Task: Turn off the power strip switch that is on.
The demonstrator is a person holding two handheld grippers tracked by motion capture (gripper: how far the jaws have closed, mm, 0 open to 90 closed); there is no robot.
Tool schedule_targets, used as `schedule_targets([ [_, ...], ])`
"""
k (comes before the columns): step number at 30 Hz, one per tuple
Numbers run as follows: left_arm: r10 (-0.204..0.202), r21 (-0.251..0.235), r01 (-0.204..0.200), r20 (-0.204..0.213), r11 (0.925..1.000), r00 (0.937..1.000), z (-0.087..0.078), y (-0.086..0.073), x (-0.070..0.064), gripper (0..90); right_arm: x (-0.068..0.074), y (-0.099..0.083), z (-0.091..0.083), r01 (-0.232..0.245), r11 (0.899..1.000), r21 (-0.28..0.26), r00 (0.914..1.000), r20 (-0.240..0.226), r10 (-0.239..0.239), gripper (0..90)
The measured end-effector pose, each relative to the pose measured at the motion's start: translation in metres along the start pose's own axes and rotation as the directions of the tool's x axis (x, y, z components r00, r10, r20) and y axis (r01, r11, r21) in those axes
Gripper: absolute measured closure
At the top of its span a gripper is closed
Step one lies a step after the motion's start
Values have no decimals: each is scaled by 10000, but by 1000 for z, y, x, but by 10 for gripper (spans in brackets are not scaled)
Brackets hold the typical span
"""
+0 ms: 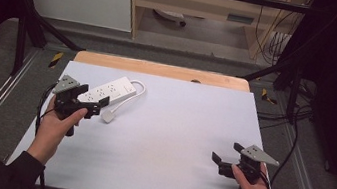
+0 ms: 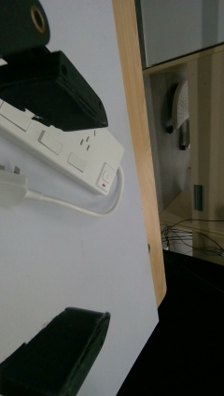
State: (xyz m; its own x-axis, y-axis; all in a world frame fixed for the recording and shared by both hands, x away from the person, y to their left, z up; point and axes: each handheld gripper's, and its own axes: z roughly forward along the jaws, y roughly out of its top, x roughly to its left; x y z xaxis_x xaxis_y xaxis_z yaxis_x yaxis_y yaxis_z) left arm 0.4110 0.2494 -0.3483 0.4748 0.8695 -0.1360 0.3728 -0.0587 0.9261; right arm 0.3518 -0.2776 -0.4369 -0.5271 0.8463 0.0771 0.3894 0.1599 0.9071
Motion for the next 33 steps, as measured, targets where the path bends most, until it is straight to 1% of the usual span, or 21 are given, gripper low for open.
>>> schedule_targets([
  [3,-34,21,34,-6,10000,10000,2,1,2,63,0,0,0,15,10000,50,10000,-23,-15,51],
  [4,-43,24,44,-49,10000,10000,5,2,3,63,1,0,1,112,9999,64,9999,-24,-112,52],
  [8,-12,21,12,-143,10000,9999,8,3,4,63,1,0,0,132,9999,5,9999,-42,-132,52],
  [12,-78,23,79,-201,10000,9998,11,6,7,61,1,0,0,100,10000,-3,9999,-31,-100,52],
  [19,-59,119,62,-262,9999,9996,18,8,10,54,0,0,0,85,10000,-11,10000,3,-85,51],
  [23,-139,124,143,-320,9998,9994,21,9,12,54,1,0,0,79,10000,7,10000,14,-79,51],
  [28,-124,101,128,-382,9999,9992,25,9,13,55,0,1,-1,30,10000,-48,10000,71,-30,52],
  [29,-121,141,127,-474,9998,9988,26,9,14,55,0,1,-1,36,10000,-50,10000,67,-36,53],
  [31,-113,195,123,-532,9997,9985,27,8,15,55,0,1,-1,105,9999,-66,9999,102,-105,58],
  [32,-110,248,125,-572,9996,9983,28,7,16,55,2,2,-2,224,9996,-177,9994,262,-219,60],
  [33,-115,291,134,-622,9995,9980,29,7,17,55,2,2,-2,224,9996,-177,9994,262,-219,60],
])
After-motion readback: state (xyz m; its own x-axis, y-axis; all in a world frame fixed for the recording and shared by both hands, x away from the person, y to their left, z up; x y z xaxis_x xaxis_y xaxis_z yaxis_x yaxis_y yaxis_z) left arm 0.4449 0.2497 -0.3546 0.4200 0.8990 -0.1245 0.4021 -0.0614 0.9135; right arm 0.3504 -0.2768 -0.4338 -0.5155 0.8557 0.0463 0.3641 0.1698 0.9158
